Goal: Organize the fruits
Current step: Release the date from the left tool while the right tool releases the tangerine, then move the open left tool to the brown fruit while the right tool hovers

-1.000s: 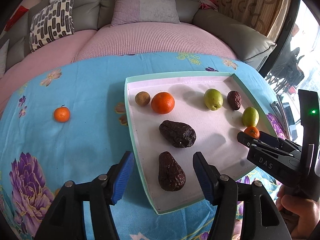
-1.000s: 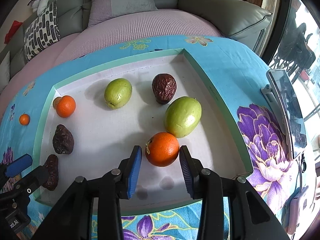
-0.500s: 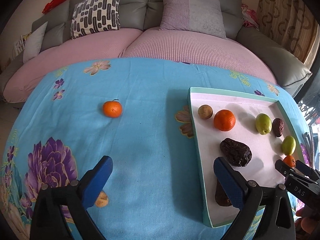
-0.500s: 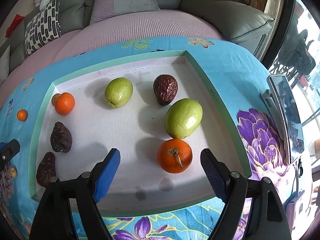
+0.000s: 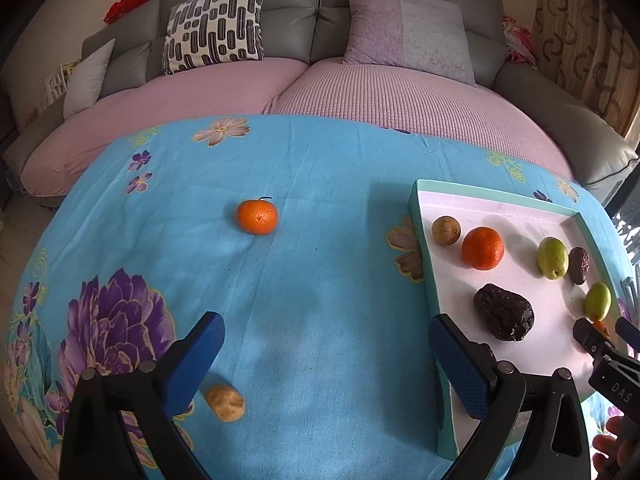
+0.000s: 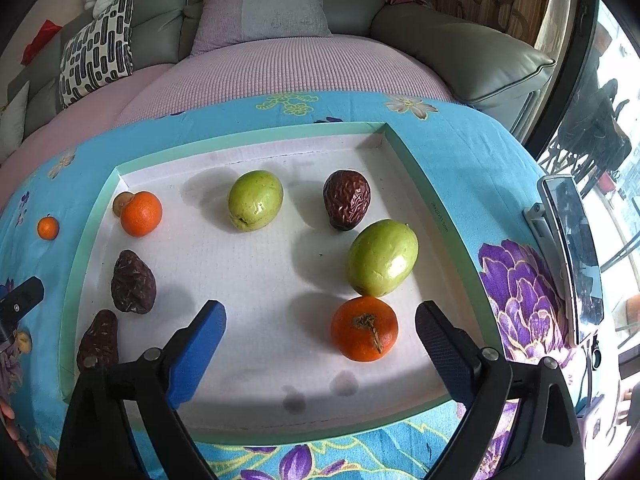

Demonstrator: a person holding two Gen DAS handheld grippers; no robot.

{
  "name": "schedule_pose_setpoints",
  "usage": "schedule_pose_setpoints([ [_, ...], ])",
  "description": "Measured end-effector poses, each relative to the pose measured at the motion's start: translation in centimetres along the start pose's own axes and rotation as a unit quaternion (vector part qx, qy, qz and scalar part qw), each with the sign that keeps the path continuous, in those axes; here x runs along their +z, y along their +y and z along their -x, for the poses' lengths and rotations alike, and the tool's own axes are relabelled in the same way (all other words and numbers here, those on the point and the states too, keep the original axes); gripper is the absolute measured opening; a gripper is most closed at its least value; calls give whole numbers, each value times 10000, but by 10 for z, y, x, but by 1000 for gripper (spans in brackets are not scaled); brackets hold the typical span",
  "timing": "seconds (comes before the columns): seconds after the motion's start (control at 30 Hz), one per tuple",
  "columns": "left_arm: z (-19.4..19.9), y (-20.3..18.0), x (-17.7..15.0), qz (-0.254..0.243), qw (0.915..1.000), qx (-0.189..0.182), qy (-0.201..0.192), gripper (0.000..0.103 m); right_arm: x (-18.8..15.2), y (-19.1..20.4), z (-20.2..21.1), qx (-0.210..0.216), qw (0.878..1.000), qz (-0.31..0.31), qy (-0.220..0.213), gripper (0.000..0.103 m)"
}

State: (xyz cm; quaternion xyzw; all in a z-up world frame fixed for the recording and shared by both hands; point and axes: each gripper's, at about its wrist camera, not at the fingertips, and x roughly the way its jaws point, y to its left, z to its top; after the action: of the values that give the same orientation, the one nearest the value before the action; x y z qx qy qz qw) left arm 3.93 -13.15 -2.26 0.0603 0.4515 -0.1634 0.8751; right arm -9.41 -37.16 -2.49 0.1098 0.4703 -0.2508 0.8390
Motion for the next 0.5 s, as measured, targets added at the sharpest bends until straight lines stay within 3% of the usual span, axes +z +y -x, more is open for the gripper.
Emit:
schedule_pose_setpoints([
  [0.3,10,22,7,133,9994,48,-305,103,9,10,15,151,9992,-139,-339,96],
  [0.5,11,43,10,214,9990,68,-385,103,11,25,15,125,9995,73,-289,96],
])
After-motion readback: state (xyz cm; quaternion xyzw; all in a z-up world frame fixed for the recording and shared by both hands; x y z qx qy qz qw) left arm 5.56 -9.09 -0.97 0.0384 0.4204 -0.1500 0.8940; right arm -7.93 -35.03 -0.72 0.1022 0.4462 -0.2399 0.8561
